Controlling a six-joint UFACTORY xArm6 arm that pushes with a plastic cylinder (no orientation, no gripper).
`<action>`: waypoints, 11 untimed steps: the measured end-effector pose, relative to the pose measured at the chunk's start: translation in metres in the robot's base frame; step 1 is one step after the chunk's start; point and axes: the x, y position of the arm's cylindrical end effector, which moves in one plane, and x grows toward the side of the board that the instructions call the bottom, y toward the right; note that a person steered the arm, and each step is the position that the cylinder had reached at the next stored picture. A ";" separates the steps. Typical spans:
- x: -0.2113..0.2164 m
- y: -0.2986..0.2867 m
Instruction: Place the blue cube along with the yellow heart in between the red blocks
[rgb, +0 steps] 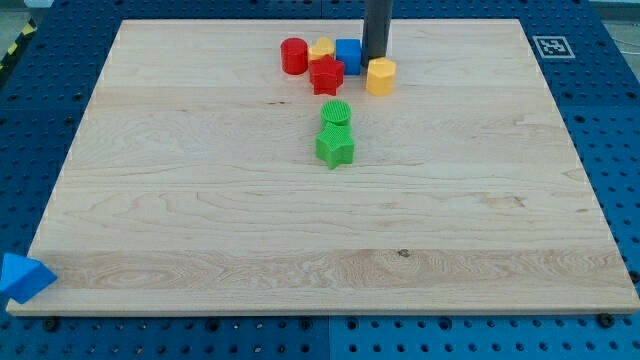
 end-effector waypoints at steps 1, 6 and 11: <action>0.043 -0.003; 0.023 0.017; -0.054 -0.038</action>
